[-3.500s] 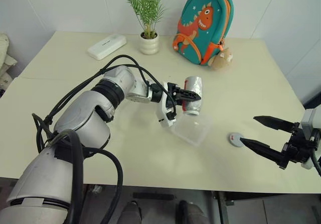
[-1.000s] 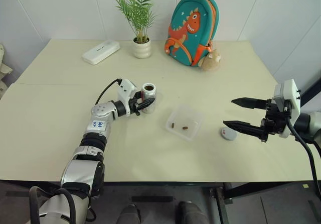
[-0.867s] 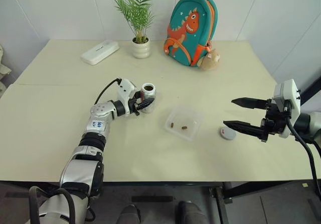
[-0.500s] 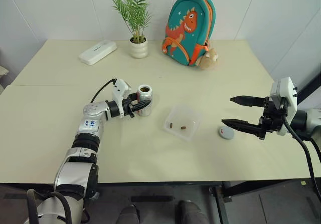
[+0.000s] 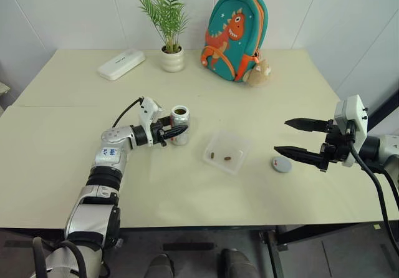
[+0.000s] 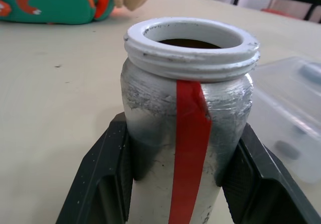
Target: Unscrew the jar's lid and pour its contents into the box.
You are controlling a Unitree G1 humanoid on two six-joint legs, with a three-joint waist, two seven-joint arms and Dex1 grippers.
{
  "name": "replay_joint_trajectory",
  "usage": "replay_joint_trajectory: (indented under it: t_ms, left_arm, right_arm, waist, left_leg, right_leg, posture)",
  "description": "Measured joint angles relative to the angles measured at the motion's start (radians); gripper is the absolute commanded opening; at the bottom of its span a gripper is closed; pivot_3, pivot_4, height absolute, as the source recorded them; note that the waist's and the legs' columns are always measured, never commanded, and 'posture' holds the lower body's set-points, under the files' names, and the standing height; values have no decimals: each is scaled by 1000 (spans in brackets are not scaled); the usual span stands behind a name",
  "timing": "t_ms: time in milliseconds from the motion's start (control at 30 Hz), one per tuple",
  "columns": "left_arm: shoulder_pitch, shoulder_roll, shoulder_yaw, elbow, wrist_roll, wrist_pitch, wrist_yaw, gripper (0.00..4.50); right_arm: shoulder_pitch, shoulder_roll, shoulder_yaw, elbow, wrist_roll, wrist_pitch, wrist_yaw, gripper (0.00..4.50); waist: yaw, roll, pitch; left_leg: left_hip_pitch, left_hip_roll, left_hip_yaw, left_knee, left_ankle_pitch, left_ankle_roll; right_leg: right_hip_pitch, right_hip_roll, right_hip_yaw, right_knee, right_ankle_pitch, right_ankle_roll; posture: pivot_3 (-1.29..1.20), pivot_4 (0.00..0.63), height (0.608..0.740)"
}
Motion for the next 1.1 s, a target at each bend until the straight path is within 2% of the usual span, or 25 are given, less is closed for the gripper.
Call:
replay_joint_trajectory:
  t_ms: [533, 633, 833, 1067, 1100]
  left_arm:
    - [105, 20, 28, -139, -47, -35, -23, 2269]
    - [109, 23, 46, -126, -36, -119, 28, 2269]
    - [120, 28, 54, -137, -8, -133, 173, 2269]
    - [198, -24, 86, -236, 11, -18, 417, 2269]
    - [209, -32, 91, -258, 8, 4, 444, 2480]
  right_arm:
    - [1, 6, 0, -2, 0, 2, -13, 4496]
    - [1, 6, 0, -2, 0, 2, -13, 4496]
    - [1, 6, 0, -2, 0, 3, -13, 4496]
    - [-2, 10, 19, -1, -8, 2, -13, 4496]
    - [-3, 10, 24, -1, -8, 2, -13, 4500]
  waist:
    - [1, 0, 0]
    - [0, 0, 0]
    - [0, 0, 0]
    - [1, 0, 0]
    - [1, 0, 0]
  left_leg:
    - [0, 0, 0, 0, 0, 0]
    - [0, 0, 0, 0, 0, 0]
    - [-1, 0, 0, 0, 0, 0]
    - [-1, 0, 0, -1, 0, 0]
    - [-1, 0, 0, -1, 0, 0]
  right_leg:
    - [0, 0, 0, -1, 0, 0]
    - [0, 0, 0, -1, 0, 0]
    - [0, 0, 0, -2, 0, 0]
    - [0, 0, 0, -2, 0, 0]
    - [0, 0, 0, -2, 0, 0]
  posture:
    - [0, 150, 740]
    - [0, 150, 740]
    - [0, 150, 740]
    - [0, 150, 740]
    - [0, 150, 740]
